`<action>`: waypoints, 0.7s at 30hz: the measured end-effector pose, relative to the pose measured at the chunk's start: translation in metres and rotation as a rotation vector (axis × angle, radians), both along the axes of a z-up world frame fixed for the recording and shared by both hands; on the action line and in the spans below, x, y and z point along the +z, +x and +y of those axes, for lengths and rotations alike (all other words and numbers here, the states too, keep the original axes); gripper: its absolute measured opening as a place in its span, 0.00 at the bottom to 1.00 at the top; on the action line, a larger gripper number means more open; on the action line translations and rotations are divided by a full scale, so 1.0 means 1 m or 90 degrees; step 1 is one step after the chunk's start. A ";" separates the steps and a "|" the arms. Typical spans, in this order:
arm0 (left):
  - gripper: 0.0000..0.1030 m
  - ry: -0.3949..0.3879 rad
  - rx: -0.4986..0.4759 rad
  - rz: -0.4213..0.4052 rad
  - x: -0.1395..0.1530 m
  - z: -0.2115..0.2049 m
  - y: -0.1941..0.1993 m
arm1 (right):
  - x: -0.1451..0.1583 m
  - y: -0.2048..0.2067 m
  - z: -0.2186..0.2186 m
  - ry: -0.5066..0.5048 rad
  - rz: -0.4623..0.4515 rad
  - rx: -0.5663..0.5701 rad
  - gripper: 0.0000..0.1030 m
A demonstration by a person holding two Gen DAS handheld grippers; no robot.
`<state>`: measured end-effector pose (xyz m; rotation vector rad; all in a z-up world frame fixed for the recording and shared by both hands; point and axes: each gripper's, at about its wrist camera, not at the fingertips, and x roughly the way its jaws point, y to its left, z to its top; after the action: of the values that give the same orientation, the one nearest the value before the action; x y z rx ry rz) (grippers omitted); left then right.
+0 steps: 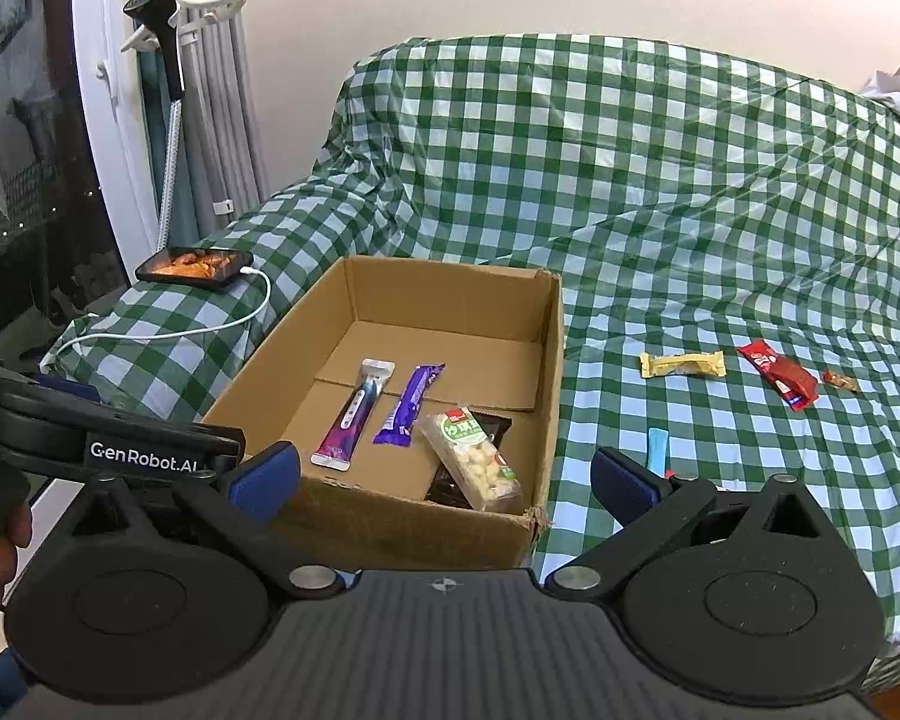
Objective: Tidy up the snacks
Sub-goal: 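Lift both open tools away from the box toward the remaining snacks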
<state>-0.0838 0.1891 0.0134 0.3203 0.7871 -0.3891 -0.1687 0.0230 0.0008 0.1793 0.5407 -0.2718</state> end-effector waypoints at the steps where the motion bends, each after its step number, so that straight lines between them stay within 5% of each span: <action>1: 1.00 0.001 -0.001 -0.001 0.001 0.000 -0.001 | 0.000 -0.001 0.000 0.000 -0.001 -0.001 0.99; 21: 1.00 0.018 -0.005 0.007 -0.005 -0.004 0.001 | -0.003 -0.006 -0.004 0.008 0.003 0.000 0.99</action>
<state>-0.0833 0.1847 0.0082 0.3475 0.8023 -0.3877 -0.1742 0.0191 -0.0020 0.1914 0.5472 -0.2690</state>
